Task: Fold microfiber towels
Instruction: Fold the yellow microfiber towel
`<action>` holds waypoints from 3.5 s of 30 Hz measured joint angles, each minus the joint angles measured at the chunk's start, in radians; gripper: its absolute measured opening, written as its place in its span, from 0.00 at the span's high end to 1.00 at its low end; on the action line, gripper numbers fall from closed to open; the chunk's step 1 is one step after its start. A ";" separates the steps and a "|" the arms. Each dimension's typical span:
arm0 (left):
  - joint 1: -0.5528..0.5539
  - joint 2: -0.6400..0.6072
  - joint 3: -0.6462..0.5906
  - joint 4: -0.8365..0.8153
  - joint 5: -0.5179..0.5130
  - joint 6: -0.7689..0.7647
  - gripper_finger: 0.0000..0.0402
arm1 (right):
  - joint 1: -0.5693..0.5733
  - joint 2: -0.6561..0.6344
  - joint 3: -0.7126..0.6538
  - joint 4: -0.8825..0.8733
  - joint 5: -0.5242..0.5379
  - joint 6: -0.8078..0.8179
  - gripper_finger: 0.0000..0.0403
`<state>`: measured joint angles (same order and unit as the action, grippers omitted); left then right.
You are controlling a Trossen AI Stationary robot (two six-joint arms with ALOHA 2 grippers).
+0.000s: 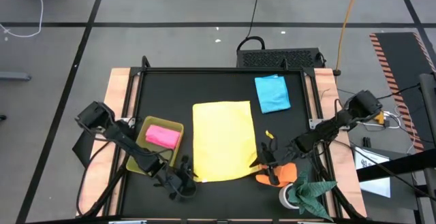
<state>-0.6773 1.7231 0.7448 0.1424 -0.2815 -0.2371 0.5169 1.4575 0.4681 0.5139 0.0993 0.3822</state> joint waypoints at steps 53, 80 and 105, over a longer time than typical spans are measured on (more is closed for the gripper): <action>0.026 -0.018 0.001 -0.192 -0.382 -0.382 0.99 | 0.134 0.166 0.345 -0.712 0.215 0.033 0.88; 0.093 -0.205 0.236 -0.688 -0.635 -0.273 0.98 | 0.029 -0.158 0.340 -0.964 0.429 0.288 1.00; 0.671 -0.183 0.022 -0.125 -0.354 0.148 0.98 | -0.571 -0.167 0.188 -0.832 0.340 0.034 1.00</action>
<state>-0.0059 1.5404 0.7671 0.0172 -0.6357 -0.0889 -0.0543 1.2907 0.6559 -0.3183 0.4389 0.4165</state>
